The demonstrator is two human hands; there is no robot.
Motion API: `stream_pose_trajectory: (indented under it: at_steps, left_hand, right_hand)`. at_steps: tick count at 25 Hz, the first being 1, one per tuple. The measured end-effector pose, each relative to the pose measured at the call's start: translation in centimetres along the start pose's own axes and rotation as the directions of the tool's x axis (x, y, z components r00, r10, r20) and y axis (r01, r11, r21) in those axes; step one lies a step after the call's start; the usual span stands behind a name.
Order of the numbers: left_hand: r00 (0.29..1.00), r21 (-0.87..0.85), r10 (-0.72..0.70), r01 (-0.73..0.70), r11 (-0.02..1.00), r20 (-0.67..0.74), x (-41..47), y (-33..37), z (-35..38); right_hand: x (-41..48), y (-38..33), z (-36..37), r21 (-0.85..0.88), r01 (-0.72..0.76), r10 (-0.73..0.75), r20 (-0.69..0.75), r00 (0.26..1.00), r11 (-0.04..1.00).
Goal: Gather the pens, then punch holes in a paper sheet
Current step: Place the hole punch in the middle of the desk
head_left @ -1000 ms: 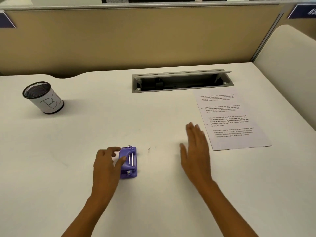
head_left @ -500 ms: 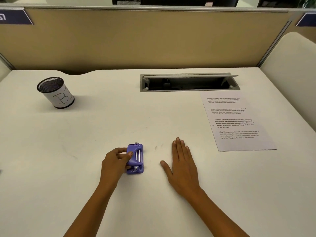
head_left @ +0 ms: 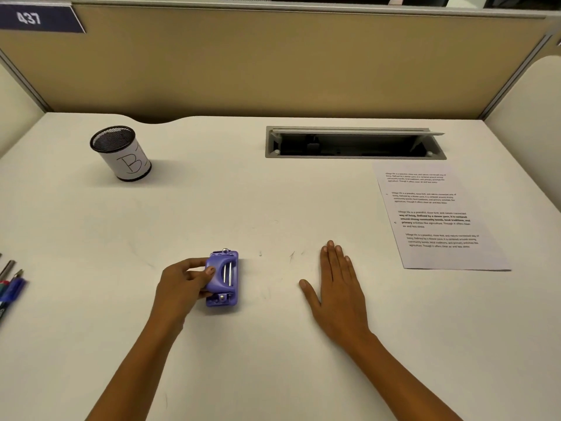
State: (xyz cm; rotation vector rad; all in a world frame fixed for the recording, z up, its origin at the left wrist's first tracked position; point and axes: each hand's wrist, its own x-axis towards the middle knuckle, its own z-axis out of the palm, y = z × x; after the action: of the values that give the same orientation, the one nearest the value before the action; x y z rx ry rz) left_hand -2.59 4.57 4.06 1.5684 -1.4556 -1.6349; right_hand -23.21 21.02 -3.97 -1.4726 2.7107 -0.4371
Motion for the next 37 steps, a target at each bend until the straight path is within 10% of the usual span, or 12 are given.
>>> stream_pose_trajectory:
  at_steps: [14,20,27,37]
  left_hand:
    - [0.995,0.158,-0.009,0.025,0.987,-0.102,0.8,-2.0,-2.1]
    - [0.88,0.668,0.458,-0.265,0.696,-0.128,2.6,-3.9,-4.3]
    - [0.872,0.87,0.489,-0.241,0.431,-0.001,4.8,-6.4,-5.9]
    - [0.857,0.876,0.514,-0.219,0.43,-0.038,4.8,-6.6,-5.7]
  right_hand:
    - [0.1,-0.2,-0.3,0.09,0.004,-0.004,-0.004,1.0,0.996]
    - [1.8,-3.2,-1.4,0.394,0.01,0.057,-0.159,0.986,0.919]
    - [5.8,-7.8,-1.4,0.533,0.018,0.012,-0.053,0.999,0.846]
    - [7.6,-8.6,-0.2,0.506,0.029,-0.051,0.029,0.998,0.862]
